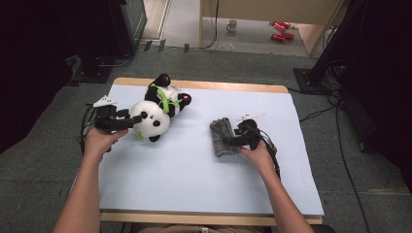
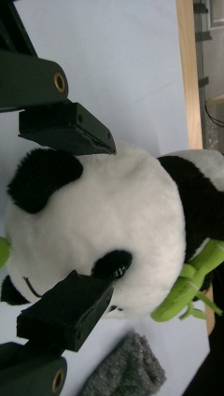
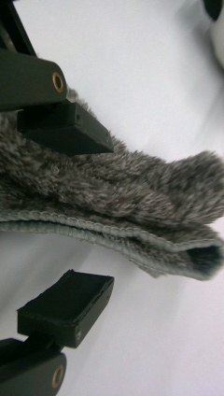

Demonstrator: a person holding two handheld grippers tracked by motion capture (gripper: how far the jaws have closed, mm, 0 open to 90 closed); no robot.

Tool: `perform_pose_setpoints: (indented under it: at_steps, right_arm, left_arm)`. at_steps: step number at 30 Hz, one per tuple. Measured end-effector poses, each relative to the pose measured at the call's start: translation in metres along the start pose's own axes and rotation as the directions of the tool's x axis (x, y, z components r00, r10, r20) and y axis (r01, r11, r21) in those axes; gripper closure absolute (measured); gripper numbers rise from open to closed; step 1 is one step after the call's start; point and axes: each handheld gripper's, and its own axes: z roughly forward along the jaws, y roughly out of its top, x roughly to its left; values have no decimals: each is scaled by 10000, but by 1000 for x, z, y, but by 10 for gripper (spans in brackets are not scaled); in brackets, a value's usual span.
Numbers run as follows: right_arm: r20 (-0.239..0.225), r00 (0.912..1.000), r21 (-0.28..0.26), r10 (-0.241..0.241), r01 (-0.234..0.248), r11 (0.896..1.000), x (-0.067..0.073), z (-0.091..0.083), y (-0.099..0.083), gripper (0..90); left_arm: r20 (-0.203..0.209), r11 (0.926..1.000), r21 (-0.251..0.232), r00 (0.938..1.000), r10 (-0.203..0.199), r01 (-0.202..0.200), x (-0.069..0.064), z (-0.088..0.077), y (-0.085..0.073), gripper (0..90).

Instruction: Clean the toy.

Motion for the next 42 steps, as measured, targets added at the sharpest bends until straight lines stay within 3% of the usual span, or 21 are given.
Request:
perform_pose_setpoints:
  at_steps: [3,8,10,13,15,17,24,27,34,38,42]
  right_arm:
    - [-307,9995,-340,74,-85,9994,-2,-8,3,304]
    - [-244,9995,-575,-177,163,9982,-6,-17,6,319]
    - [-326,9995,-690,38,-60,9976,-13,-22,6,368]
    - [-401,9987,-922,317,-353,9951,-23,-29,5,395]
    - [-462,9979,-1096,464,-512,9927,-28,-32,4,402]
    - [-324,9984,-1149,472,-506,9921,-33,-36,3,409]
    - [982,9950,-962,-160,255,9950,-59,-44,-16,408]
    - [1218,9925,-688,49,35,9976,-68,-46,-26,453]
    - [1931,9799,-530,502,-407,9978,-82,-45,-42,468]
    - [2321,9725,-369,198,-116,9993,-84,-40,-46,521]
    - [2463,9688,-671,293,-131,9977,-84,-36,-46,479]
  left_arm:
    - [47,9999,16,9999,-116,116,3,-2,-1,294]
    - [-206,9994,-297,9996,-168,162,7,-13,0,304]
    - [-179,9996,-262,9997,-151,147,8,-18,0,307]
    - [-365,9995,0,9989,307,-307,7,-22,-4,311]
    - [-253,9997,-76,9995,213,-215,7,-27,-6,311]
    - [-157,9995,-229,9997,213,-216,5,-34,-7,311]
    - [-14,9984,-347,9991,435,-435,-2,-52,-17,306]
    - [-22,9984,-178,9986,528,-528,-7,-55,-25,301]
    - [182,9945,402,9952,960,-966,-18,-50,-47,297]
    - [372,9900,657,9918,1226,-1248,-20,-44,-61,313]
    - [422,9845,911,9883,1465,-1498,-20,-38,-74,311]
